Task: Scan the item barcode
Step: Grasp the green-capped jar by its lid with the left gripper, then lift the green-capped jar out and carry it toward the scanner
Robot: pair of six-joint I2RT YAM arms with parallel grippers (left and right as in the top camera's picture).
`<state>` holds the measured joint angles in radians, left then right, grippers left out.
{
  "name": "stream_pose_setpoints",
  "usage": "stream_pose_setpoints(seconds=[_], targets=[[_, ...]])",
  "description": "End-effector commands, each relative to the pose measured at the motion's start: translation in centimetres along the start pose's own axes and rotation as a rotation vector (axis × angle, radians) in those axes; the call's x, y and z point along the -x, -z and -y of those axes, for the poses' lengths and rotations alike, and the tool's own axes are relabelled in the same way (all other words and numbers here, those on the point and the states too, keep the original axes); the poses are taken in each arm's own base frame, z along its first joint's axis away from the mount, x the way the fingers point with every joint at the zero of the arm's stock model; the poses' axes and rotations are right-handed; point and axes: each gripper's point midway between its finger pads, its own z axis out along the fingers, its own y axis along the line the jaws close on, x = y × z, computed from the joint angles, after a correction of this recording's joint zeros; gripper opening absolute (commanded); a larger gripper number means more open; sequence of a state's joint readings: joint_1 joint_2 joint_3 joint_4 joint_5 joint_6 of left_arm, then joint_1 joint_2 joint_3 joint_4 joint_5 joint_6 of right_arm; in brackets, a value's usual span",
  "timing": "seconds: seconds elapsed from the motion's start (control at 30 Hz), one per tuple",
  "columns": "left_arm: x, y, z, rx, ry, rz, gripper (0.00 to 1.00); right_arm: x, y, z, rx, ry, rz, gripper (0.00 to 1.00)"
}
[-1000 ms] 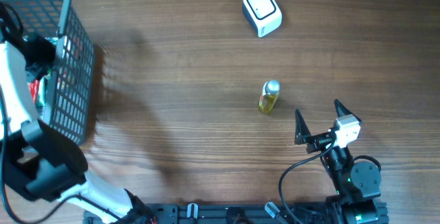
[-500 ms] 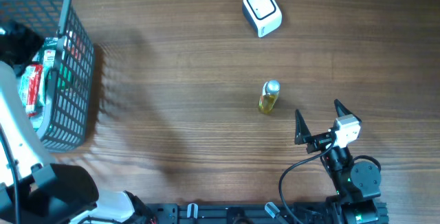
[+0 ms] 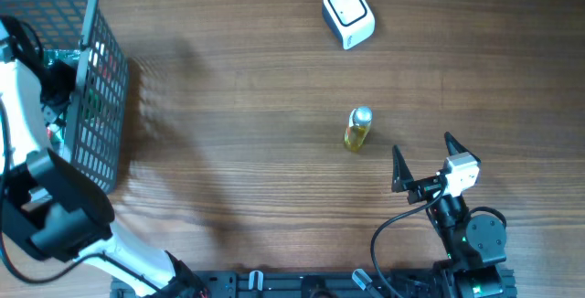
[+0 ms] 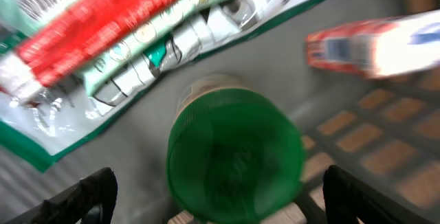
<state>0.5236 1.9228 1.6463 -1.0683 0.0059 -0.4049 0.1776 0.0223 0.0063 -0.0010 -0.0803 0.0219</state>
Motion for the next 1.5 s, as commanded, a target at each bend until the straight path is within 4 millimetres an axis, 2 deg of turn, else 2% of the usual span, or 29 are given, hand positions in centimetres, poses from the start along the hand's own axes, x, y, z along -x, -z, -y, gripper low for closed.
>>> stream_pose_setpoints(seconds=[0.0, 0.2, 0.27, 0.33, 0.43, 0.57, 0.63, 0.73, 0.87, 0.9, 1.0, 1.07, 1.17, 1.3, 1.37, 1.47], targets=[[-0.7, -1.9, 0.2, 0.016, -0.016, -0.047, 0.87, -0.1, 0.0, 0.4, -0.018, -0.007, -0.004, 1.00], [-1.3, -3.6, -0.5, 0.051, -0.020, -0.072, 0.81, -0.1, 0.0, 0.4, -0.018, -0.007, -0.005, 1.00], [-1.4, -3.9, -0.5, 0.050, -0.020, -0.072, 0.70, -0.1, 0.0, 0.4, -0.018, -0.007, -0.005, 1.00], [-1.3, -3.9, -0.5, 0.049, -0.020, -0.070, 0.47, -0.1, 0.0, 0.4, -0.018, -0.007, -0.004, 1.00], [-1.2, -3.7, -0.5, 0.047, -0.019, -0.066, 0.38, -0.1, 0.0, 0.4, -0.018, -0.006, -0.005, 1.00], [-0.3, -1.4, 0.0, 0.027, -0.019, -0.028, 0.29, -0.1, 0.0, 0.4, -0.018, -0.006, -0.005, 1.00], [0.6, 0.9, 0.5, 0.006, -0.018, 0.013, 0.29, -0.1, 0.0, 0.4, -0.018, -0.007, -0.004, 1.00], [2.6, 6.1, 1.6, -0.050, -0.018, 0.122, 0.29, -0.1, 0.0, 0.4, -0.018, -0.007, -0.004, 1.00], [4.9, 14.9, 2.9, -0.154, -0.014, 0.323, 0.29, -0.1, 0.0, 0.4, -0.018, -0.007, -0.004, 1.00], [5.2, 16.7, 3.0, -0.175, -0.013, 0.363, 0.28, -0.1, 0.0, 0.4, -0.018, -0.007, -0.004, 1.00], [5.0, 23.7, 3.8, -0.304, 0.013, 0.499, 0.27, -0.1, 0.0, 0.4, -0.018, -0.006, -0.005, 1.00], [4.1, 27.4, 4.9, -0.421, 0.002, 0.550, 0.27, -0.1, 0.0, 0.4, -0.018, -0.007, -0.004, 1.00], [1.6, 31.6, 6.7, -0.562, -0.041, 0.587, 0.27, -0.1, 0.0, 0.4, -0.018, -0.007, -0.005, 1.00], [-2.6, 34.2, 9.8, -0.662, -0.154, 0.580, 0.27, -0.1, 0.0, 0.4, -0.018, -0.007, -0.005, 1.00], [-4.8, 34.5, 11.8, -0.700, -0.217, 0.550, 0.27, -0.1, 0.0, 0.4, -0.018, -0.006, -0.004, 1.00], [-9.3, 34.6, 15.9, -0.769, -0.351, 0.474, 0.25, -0.1, 0.0, 0.4, -0.018, -0.006, -0.004, 1.00]])
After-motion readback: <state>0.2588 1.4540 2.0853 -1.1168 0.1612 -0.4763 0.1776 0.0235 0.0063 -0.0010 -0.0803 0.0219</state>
